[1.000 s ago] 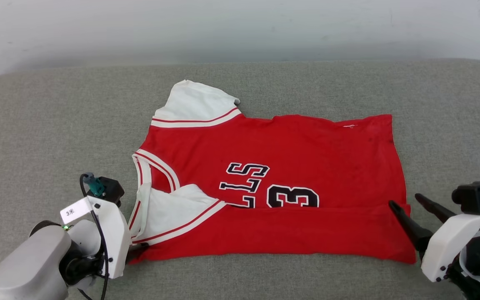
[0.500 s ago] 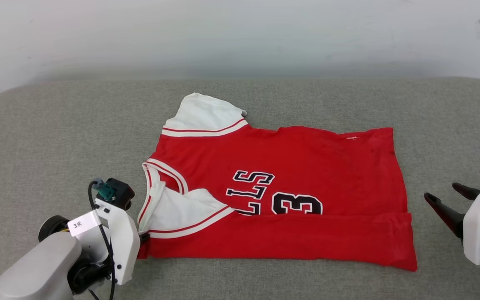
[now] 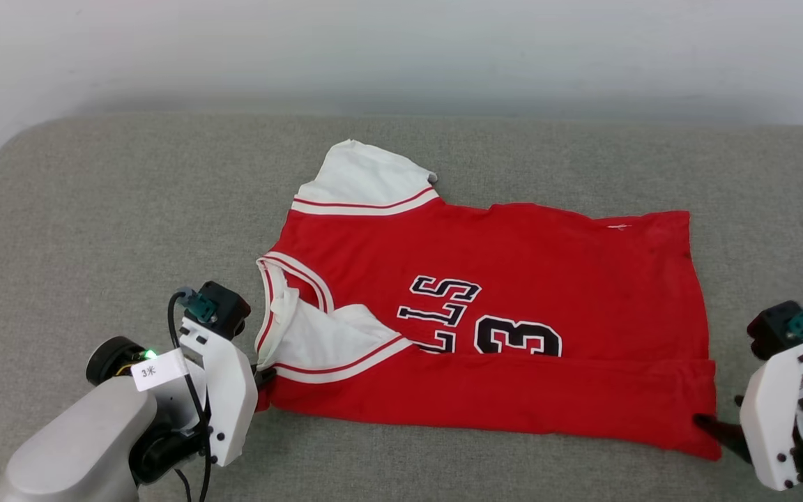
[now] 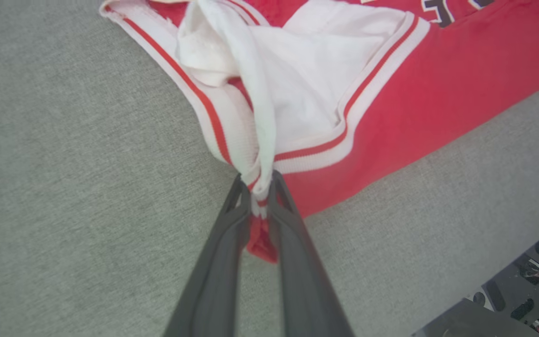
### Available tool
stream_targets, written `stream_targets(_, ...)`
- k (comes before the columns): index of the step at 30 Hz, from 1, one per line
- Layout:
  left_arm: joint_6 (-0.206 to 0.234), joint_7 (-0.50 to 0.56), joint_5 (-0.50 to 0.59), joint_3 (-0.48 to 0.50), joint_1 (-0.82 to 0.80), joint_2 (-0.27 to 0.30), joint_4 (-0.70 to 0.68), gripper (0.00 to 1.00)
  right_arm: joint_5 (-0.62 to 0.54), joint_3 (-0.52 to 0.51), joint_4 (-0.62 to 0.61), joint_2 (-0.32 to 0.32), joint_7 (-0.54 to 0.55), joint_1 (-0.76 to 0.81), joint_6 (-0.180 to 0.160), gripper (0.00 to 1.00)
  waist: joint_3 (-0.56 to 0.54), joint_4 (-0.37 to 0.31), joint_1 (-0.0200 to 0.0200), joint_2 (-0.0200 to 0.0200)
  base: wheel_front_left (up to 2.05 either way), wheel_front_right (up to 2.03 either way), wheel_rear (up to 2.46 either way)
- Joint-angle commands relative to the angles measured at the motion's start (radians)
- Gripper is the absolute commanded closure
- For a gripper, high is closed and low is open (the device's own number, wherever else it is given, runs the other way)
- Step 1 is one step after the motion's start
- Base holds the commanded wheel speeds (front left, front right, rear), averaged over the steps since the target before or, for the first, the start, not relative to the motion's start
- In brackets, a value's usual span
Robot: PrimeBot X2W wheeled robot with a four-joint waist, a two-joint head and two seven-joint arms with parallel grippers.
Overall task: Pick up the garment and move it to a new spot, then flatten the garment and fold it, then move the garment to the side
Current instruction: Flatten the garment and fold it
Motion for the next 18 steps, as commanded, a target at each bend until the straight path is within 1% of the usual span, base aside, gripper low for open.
stream_targets(1, 0.003, -0.005, 0.008, -0.002, -0.008, 0.000, -0.005, 1.00, 0.000, 0.004, 0.012, 0.013, -0.007, -0.012, -0.001, 0.00, 0.009, 0.004, -0.0001, -0.0001, 0.00, 0.00, 0.00)
stream_targets(8, 0.004, -0.018, 0.023, -0.008, -0.031, -0.014, -0.007, 1.00, 0.001, 0.055, 0.151, 0.077, -0.048, -0.032, -0.001, 0.00, 0.045, 0.022, -0.0001, -0.0001, 0.00, 0.00, 0.00)
stream_targets(15, -0.002, -0.030, 0.017, -0.012, -0.028, -0.019, 0.007, 1.00, 0.030, 0.141, 0.234, 0.107, -0.089, -0.004, 0.000, 0.00, 0.050, 0.025, -0.0001, -0.0001, 0.00, 0.00, 0.00)
stream_targets(16, -0.002, -0.033, 0.015, -0.011, -0.023, -0.018, 0.010, 1.00, 0.030, 0.149, 0.235, 0.105, -0.105, -0.008, 0.001, 0.60, 0.047, 0.023, -0.0001, -0.0001, 0.00, 0.00, 0.00)
stream_targets(17, -0.002, -0.037, 0.014, -0.010, -0.018, -0.016, 0.013, 1.00, 0.029, 0.154, 0.234, 0.100, -0.121, -0.014, 0.001, 1.00, 0.043, 0.021, -0.0001, -0.0001, 0.00, 0.00, 0.00)
stream_targets(18, 0.000, -0.039, 0.012, -0.008, -0.012, -0.014, 0.017, 1.00, 0.035, 0.158, 0.232, 0.094, -0.133, -0.018, 0.001, 1.00, 0.037, 0.018, -0.0001, -0.0001, 0.00, 0.00, 0.00)
